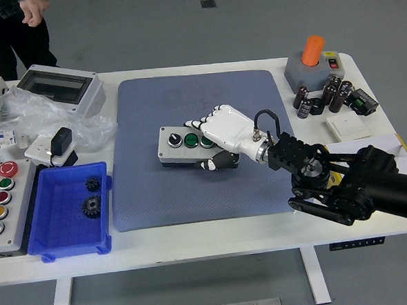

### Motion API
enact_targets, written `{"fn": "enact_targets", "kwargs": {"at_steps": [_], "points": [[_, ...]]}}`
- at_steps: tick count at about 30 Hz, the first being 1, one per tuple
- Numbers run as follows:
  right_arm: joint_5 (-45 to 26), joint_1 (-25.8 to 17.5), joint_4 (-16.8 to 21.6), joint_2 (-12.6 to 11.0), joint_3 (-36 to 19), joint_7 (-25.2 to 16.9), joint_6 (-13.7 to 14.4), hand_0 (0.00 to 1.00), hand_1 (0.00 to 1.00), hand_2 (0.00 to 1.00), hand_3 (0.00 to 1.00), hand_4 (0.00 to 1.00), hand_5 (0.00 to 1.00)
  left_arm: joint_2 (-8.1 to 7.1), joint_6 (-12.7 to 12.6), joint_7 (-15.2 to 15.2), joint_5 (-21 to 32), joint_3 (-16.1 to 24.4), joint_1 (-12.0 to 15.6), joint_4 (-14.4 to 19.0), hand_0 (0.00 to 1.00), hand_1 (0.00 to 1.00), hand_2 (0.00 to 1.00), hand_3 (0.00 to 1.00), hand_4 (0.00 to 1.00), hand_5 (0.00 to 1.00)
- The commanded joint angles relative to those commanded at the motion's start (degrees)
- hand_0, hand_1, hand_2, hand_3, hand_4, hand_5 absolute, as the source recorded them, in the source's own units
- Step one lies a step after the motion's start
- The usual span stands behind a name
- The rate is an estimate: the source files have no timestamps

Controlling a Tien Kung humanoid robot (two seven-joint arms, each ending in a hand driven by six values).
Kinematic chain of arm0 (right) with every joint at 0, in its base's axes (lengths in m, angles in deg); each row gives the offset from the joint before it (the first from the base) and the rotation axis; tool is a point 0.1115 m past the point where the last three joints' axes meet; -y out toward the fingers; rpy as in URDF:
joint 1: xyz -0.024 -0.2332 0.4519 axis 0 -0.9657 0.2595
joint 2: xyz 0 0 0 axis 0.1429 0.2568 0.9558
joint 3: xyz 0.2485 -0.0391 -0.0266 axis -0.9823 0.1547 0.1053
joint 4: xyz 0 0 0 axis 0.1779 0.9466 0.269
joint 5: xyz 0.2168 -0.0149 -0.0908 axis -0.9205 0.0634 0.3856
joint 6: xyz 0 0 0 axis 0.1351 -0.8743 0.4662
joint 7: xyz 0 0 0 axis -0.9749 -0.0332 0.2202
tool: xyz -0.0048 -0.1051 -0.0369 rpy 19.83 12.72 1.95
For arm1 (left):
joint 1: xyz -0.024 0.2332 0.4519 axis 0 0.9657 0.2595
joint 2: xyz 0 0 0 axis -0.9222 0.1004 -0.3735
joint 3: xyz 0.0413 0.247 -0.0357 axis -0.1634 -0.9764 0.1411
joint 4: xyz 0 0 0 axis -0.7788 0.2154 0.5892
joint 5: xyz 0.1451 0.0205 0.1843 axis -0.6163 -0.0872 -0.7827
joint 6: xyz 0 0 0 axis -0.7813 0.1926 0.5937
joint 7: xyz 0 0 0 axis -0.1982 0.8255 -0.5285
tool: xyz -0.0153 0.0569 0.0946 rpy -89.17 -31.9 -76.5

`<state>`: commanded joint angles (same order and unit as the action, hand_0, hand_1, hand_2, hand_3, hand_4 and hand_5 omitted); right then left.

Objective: Pick up the button,place it on the desk,press the button,press the button

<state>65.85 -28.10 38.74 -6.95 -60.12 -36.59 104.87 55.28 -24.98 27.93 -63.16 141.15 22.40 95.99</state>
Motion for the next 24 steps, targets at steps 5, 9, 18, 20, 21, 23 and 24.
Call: {"fn": "enact_targets", "kwargs": {"at_steps": [5,9,18,20,21,23,24], "points": [[-1.6,0.1,0.7,-0.2,0.7,0.9,-0.7,0.640,0.656,0.658,0.699,0.173,0.002,-0.01,0.2,0.4,-0.3,0.2,0.0,0.0,0.687,0.680,0.679,0.837,0.731,0.386],[-2.5,0.2,0.9,-0.3,1.1,1.5,-1.3,0.640,0.656,0.658,0.699,0.173,0.002,-0.03,0.4,0.5,-0.3,0.3,0.0,0.0,0.687,0.680,0.679,0.837,0.731,0.386],[-2.8,0.4,0.9,-0.2,1.5,3.0,-3.2,0.710,0.689,0.751,0.942,0.532,0.002,-0.01,1.2,0.2,-0.6,0.8,0.0,0.0,0.686,0.676,0.664,0.827,0.713,0.358],[-2.7,0.4,0.8,-0.2,1.5,3.2,-3.6,0.710,0.689,0.751,0.942,0.532,0.002,-0.02,1.2,0.1,-0.8,0.9,0.0,0.0,0.686,0.676,0.664,0.827,0.713,0.358],[-2.6,0.4,0.8,-0.2,1.5,3.3,-3.7,0.710,0.689,0.751,0.942,0.532,0.002,-0.02,1.3,0.0,-0.8,1.0,0.0,0.0,0.686,0.676,0.664,0.827,0.713,0.358],[-2.5,0.5,0.8,-0.2,1.5,3.4,-3.9,0.758,0.724,0.802,0.998,0.593,0.002,-0.03,1.4,-0.1,-0.9,1.1,0.0,0.0,0.686,0.676,0.656,0.825,0.704,0.350],[-2.5,0.5,0.8,-0.2,1.5,3.5,-4.0,0.758,0.724,0.802,0.998,0.593,0.002,-0.04,1.5,-0.1,-1.0,1.2,0.0,0.0,0.686,0.676,0.656,0.825,0.704,0.350]]}}
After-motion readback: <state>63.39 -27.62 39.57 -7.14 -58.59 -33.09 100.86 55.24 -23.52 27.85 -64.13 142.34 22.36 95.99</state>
